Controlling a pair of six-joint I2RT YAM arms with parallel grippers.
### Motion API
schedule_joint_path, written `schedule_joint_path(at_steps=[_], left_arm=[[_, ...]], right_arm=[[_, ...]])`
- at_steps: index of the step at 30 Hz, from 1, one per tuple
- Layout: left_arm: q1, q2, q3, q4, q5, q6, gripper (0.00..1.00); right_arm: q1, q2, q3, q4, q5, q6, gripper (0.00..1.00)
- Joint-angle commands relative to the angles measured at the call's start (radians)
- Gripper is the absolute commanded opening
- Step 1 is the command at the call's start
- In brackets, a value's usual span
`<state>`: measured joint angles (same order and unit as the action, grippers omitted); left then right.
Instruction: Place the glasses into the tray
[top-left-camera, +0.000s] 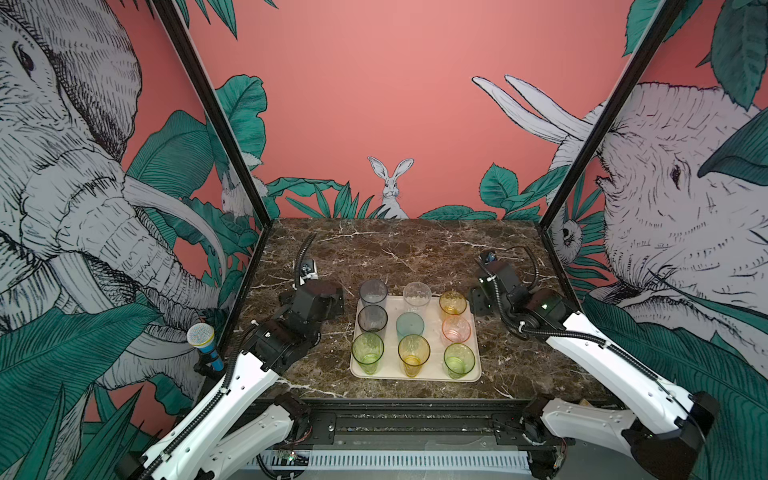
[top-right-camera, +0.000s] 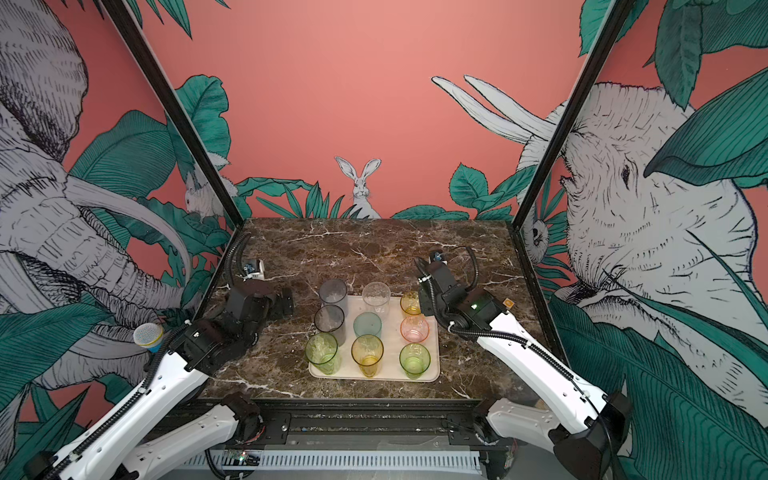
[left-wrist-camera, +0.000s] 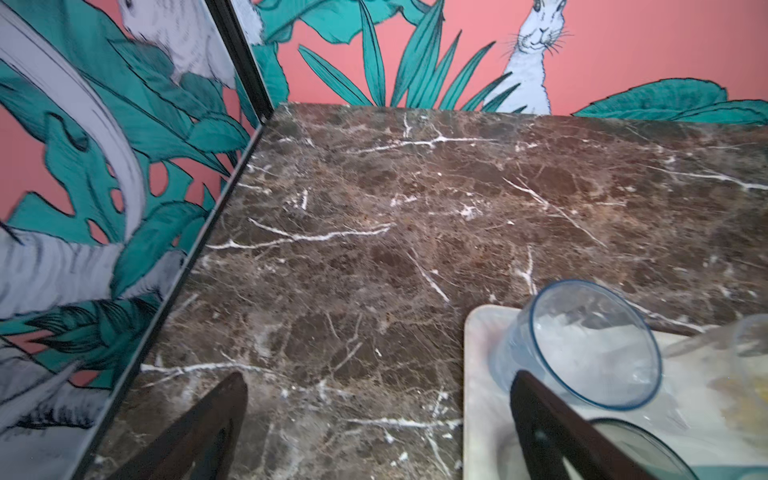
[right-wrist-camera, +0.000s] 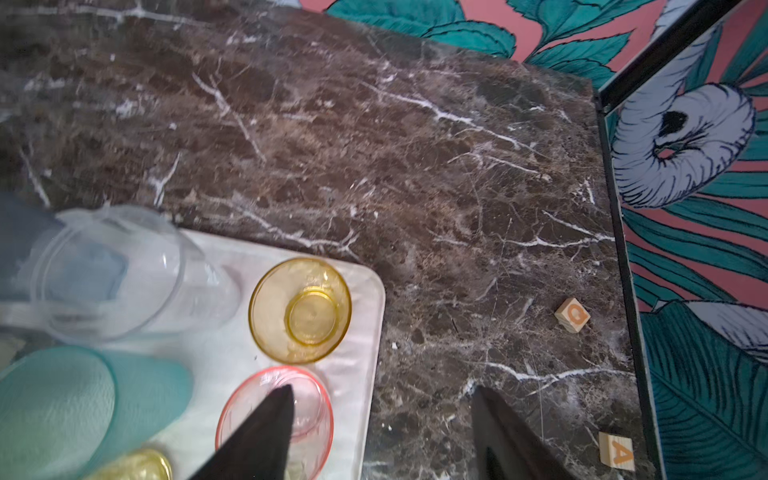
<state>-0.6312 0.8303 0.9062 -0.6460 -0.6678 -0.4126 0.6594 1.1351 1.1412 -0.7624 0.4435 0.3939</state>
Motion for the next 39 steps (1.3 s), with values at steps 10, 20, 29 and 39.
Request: schedule_joint_path(at_steps=[10, 20, 29, 39], left_arm=[[0.06, -0.046, -0.329, 0.672, -0.273, 0.571, 1.0], [0.396, 0.015, -0.553, 0.914, -0.024, 0.501, 0.99], [0.478, 0.171, -0.623, 1.115, 0.078, 0.469, 1.0], [0.497, 0.431, -0.618, 1.417, 0.172, 0.489, 1.0]], right_arm=[[-0.347, 0.02, -0.268, 0.503, 0.04, -0.173, 0.99], [-0.559, 0.131, -0.526, 0.919, 0.124, -0.197, 0.99], [-0.604, 0.234, -0.671, 1.259, 0.121, -0.217, 0.99], [-0.605, 0.279, -0.747, 1.527, 0.033, -0.282, 0.99]])
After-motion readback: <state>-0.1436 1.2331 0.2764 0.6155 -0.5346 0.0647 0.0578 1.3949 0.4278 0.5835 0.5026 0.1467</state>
